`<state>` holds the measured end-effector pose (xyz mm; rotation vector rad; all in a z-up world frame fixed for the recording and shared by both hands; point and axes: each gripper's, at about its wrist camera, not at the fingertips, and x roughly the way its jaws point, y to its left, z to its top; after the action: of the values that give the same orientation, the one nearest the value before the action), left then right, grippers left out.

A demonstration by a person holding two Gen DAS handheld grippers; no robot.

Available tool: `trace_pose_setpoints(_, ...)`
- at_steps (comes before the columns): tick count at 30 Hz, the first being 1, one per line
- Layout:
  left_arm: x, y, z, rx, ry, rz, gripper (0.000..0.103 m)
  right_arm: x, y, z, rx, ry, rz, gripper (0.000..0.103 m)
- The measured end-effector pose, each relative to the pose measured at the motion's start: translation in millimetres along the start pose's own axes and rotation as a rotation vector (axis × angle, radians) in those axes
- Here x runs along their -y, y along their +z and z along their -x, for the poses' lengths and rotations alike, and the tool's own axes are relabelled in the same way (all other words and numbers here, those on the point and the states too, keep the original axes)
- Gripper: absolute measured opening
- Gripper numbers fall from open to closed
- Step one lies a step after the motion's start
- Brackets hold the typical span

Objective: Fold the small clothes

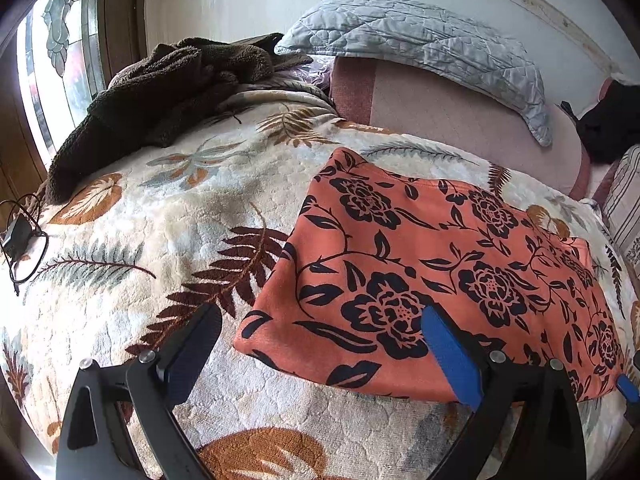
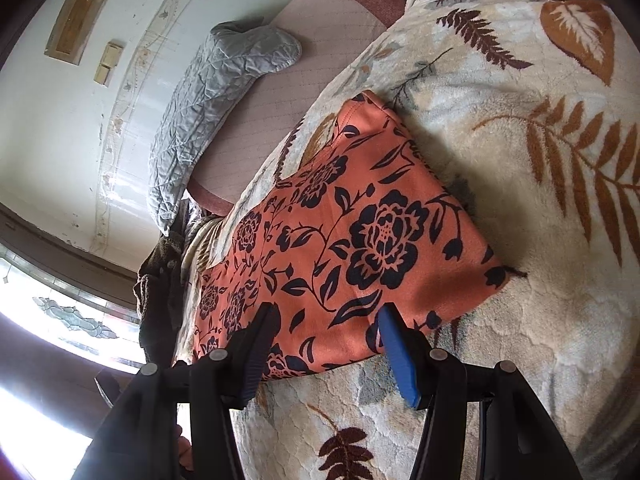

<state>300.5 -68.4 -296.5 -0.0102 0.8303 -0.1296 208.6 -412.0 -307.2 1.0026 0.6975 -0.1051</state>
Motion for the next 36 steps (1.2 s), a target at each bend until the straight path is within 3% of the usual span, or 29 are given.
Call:
trace_pose_setpoints(21, 6.5, -0.7, -0.7, 0.006, 0.016, -0.022, 0.1, -1.2, -4.5, -9.5, -0.053, 0.008, 0.006, 0.057)
trace_pose_setpoints(36, 9.2, -1.6, -0.4, 0.013, 0.027, -0.037, 0.1, -3.5, -4.5, -8.0, -0.043, 0.012, 0.014, 0.057)
